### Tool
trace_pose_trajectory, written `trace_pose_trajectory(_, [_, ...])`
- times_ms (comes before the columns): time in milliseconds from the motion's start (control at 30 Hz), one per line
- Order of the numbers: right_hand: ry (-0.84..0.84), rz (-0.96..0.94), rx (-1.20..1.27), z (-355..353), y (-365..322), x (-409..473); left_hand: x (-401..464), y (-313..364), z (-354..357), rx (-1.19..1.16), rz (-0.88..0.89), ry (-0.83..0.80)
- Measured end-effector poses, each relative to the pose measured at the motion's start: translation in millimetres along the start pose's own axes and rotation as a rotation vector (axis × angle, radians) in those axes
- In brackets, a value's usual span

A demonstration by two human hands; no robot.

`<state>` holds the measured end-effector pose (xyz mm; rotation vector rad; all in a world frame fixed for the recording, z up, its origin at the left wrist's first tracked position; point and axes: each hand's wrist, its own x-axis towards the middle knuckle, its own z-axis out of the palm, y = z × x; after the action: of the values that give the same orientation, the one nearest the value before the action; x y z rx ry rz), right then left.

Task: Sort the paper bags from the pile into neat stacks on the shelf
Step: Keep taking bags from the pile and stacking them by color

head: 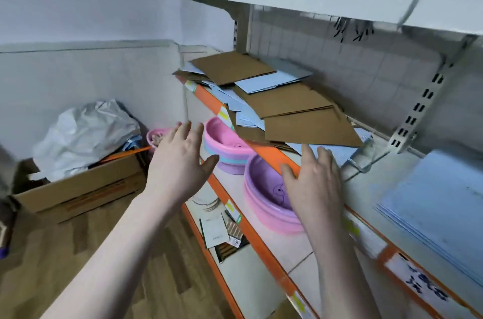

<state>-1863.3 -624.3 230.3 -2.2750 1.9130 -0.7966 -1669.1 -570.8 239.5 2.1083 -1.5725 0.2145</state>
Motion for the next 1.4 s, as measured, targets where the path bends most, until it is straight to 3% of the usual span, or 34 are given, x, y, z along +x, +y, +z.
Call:
trace_pose_trajectory(333, [0.081, 0.205, -0.082, 70, -111, 86, 153, -114, 16, -0.085, 0.168, -0.075])
trace_pose_trajectory(533, [0.231, 0.210, -0.077, 106, -145, 129, 228, -151, 32, -0.128, 0.200, -0.094])
trace_pose_trajectory(600, [0.202, 0.220, -0.103, 115, -151, 148, 256, -160, 44, -0.120, 0.224, -0.091])
trace_pose_trajectory(967, [0.175, 0.237, -0.125, 166, -182, 270, 400, -178, 105, -0.100, 0.292, -0.117])
trace_pose_trajectory(1233, [0.085, 0.308, -0.367, 197, -204, 316, 505, -172, 148, -0.102, 0.389, -0.322])
trace_pose_trajectory(1400, [0.159, 0.419, -0.416, 217, -209, 324, 543, -176, 173, -0.140, 0.432, -0.454])
